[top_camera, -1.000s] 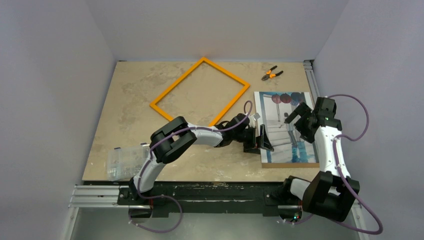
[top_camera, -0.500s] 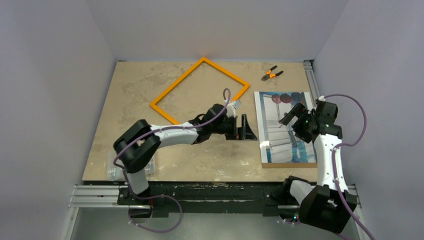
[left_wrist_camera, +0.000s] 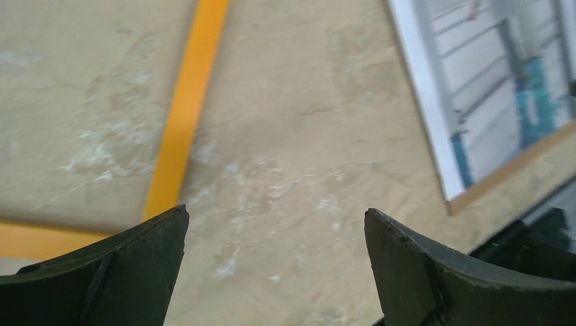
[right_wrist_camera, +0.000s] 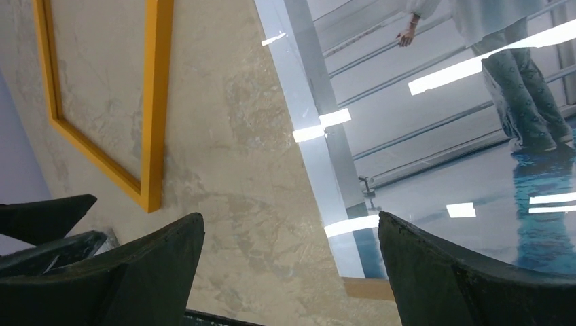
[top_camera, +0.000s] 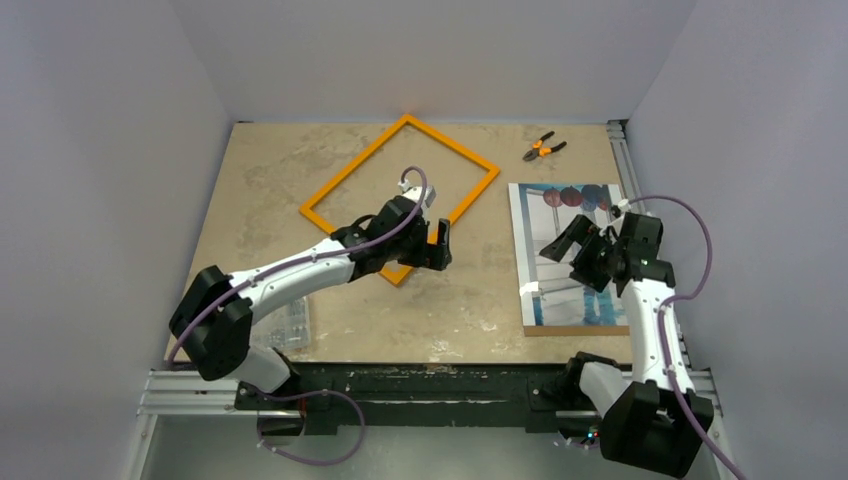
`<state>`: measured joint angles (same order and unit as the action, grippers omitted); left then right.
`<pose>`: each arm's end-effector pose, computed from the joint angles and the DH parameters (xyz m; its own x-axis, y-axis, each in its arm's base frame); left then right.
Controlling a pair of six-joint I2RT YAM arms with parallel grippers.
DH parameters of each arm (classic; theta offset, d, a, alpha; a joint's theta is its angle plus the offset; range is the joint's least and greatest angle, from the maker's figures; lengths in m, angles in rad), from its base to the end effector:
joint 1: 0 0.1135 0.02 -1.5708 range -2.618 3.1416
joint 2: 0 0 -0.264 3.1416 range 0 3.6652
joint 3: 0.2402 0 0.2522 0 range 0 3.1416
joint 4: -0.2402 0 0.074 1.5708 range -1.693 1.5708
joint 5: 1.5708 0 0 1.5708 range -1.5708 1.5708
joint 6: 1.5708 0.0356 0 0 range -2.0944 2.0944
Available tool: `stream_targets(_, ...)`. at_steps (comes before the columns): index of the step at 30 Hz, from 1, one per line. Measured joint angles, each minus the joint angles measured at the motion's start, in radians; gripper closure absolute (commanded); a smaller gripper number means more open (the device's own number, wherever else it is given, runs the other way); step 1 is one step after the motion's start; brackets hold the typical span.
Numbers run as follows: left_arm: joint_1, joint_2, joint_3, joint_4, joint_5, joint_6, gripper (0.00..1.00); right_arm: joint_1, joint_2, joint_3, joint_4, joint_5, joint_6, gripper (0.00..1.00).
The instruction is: Put the photo into the frame
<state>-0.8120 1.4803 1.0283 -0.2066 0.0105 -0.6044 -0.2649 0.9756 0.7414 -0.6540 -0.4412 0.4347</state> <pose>0.2264 -0.2393 0.2563 -0.7621 -0.0221 -0.6471 0.3625 0.8135 -0.4547 0.1885 -0.0354 0.2512 -0.6890 0.5815 -0.4326 0.2943 0.7699 0.5662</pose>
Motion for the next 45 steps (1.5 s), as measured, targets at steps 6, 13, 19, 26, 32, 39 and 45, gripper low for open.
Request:
stream_targets(6, 0.000, 0.110, 0.055, -0.192, -0.200, 0.095, 0.02, 0.110, 0.023, -0.004, 0.004, 0.032, 0.019, 0.03)
stream_targets(13, 0.000, 0.256, 0.117, -0.272, -0.276, 0.154, 0.04, 0.211, 0.093, -0.004, 0.002, 0.094, 0.053, 0.06)
stream_targets(19, 0.002, 0.321, 0.126, -0.272, -0.279, 0.175, 0.08, 0.232, 0.105, -0.003, -0.006, 0.124, 0.069, 0.06)
stream_targets(26, 0.014, 0.341, 0.126, -0.234, -0.251, 0.180, 0.14, 0.252, 0.122, -0.003, -0.008, 0.137, 0.079, 0.06)
stream_targets(32, 0.020, 0.367, 0.151, -0.216, -0.237, 0.193, 0.22, 0.286, 0.152, -0.003, -0.008, 0.138, 0.082, 0.06)
stream_targets(39, 0.020, 0.392, 0.175, -0.200, -0.215, 0.202, 0.48, 0.305, 0.167, -0.002, -0.008, 0.137, 0.082, 0.06)
stream_targets(45, 0.020, 0.350, 0.112, -0.166, -0.216, 0.176, 0.63, 0.328, 0.188, 0.001, -0.004, 0.137, 0.089, 0.06)
